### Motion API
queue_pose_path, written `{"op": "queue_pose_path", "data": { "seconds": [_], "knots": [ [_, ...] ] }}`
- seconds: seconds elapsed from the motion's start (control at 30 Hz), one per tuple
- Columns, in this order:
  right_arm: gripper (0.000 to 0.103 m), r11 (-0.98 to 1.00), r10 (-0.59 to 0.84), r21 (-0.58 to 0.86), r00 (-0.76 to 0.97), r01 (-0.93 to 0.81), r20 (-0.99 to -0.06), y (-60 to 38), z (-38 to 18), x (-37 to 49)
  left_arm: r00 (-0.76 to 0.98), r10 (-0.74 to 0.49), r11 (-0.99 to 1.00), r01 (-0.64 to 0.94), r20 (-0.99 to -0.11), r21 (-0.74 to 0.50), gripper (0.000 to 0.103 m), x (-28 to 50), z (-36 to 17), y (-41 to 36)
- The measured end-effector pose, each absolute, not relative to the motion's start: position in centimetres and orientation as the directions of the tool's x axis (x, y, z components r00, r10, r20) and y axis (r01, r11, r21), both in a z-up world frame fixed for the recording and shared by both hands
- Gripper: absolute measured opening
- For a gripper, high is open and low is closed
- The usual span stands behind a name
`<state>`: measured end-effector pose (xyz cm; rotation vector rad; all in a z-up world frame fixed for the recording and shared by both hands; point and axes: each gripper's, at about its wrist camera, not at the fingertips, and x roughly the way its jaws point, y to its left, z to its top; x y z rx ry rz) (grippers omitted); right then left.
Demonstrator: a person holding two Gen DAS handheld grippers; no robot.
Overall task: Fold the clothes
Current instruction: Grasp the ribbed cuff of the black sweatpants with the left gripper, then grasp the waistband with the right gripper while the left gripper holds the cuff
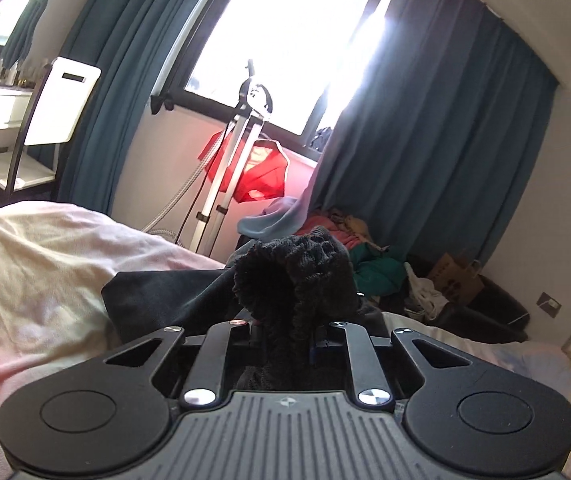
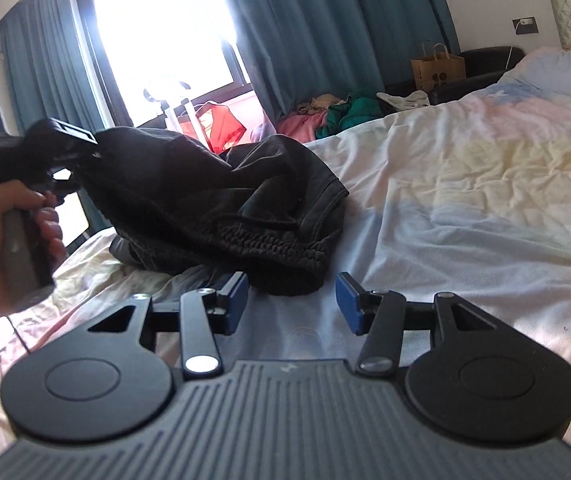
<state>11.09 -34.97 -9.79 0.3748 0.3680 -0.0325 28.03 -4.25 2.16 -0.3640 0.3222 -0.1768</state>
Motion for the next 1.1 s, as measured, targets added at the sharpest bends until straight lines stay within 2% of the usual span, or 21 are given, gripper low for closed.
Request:
{"op": "queue_pose_path", "data": {
  "seconds": [0.23,0.4,0.6,0.8,1.1],
  "knots": [
    [0.053,0.947,0.055,0.316,0.940,0.058,-0.336,-33.8,-8.3,9.1,0.926,-0.281,0.903,0.165,-0.253,-0.397,0.017,14.5,5.8,-0.5],
    [0.053,0.973,0.089,0.229,0.923,-0.002,-0.374,-31.6,-7.7,7.3,0.923,-0.226,0.915,0.092,-0.310,-0.393,0.017,8.7,3.8,5.4],
    [0.053,0.974,0.178,0.208,0.857,-0.085,-0.483,-28.7,-9.9,7.4,0.893,-0.155,0.908,-0.040,-0.423,-0.417,0.018,9.0,-0.8,12.6],
    [0.052,0.972,0.221,0.191,0.791,-0.134,-0.571,-25.8,-12.6,10.0,0.858,-0.139,0.863,-0.140,-0.495,-0.486,0.019,9.8,-4.3,16.2],
    [0.052,0.978,0.189,0.189,0.788,-0.094,-0.586,-25.5,-14.4,12.7,0.821,-0.133,0.856,-0.187,-0.555,-0.482,0.024,12.1,-6.3,16.8]
  ]
}}
